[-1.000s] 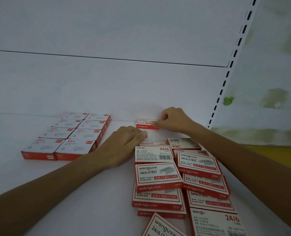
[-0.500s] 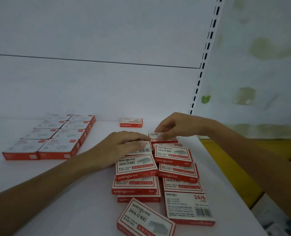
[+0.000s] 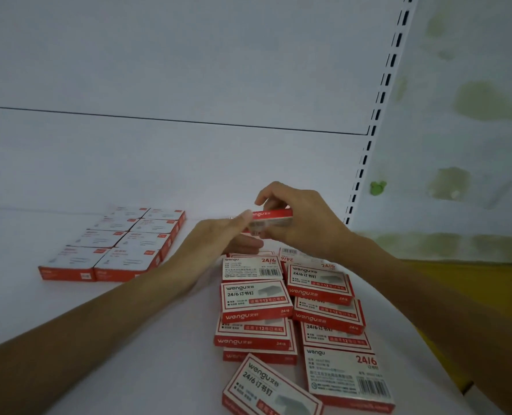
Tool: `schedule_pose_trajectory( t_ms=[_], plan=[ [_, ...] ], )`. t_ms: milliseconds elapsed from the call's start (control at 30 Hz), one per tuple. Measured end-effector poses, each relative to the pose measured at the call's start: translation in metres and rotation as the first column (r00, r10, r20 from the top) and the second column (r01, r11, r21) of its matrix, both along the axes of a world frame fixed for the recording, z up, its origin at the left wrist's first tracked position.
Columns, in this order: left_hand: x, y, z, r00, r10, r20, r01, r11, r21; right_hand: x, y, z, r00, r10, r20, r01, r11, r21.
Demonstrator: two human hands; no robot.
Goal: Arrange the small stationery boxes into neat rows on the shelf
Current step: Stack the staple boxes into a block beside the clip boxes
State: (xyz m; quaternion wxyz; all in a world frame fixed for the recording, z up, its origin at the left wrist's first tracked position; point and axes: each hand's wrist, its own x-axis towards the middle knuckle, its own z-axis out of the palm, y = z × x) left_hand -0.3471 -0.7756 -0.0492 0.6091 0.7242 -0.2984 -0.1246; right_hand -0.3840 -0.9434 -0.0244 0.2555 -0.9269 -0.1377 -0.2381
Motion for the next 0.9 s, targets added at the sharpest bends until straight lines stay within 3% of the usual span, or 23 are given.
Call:
schedule_pose_trajectory(
  t_ms=[100, 233, 467, 600, 733, 900],
  plan=[
    [0.000, -0.002, 0.003, 0.996, 0.086, -0.031, -0.087, 0.995, -0.054, 0.000, 0.010, -0.004, 0.983, 0.061, 0.175, -0.024, 0.978, -0.209],
    [0.000, 0.000, -0.001, 0.995, 0.092, -0.047, -0.094, 0.994, -0.063, 0.002, 0.009, -0.007, 0.977, 0.069, 0.202, -0.022, 0.974, -0.225],
    [0.007, 0.003, -0.004, 0.994, 0.052, -0.099, -0.071, 0.978, -0.196, 0.004, -0.001, -0.011, 0.997, 0.036, 0.065, -0.023, 0.981, -0.193],
    [0.012, 0.003, -0.006, 0.994, 0.052, -0.098, -0.071, 0.978, -0.196, 0.003, -0.009, -0.008, 0.997, 0.067, -0.049, -0.074, 0.987, -0.144],
    [0.020, 0.004, -0.005, 0.970, 0.026, -0.241, -0.099, 0.950, -0.295, 0.003, -0.016, -0.003, 0.978, 0.068, -0.199, -0.116, 0.965, -0.237],
    [0.026, 0.008, 0.002, 0.906, -0.090, -0.413, -0.109, 0.894, -0.434, 0.002, -0.016, 0.001, 0.994, 0.028, -0.102, -0.056, 0.959, -0.278]
  ],
)
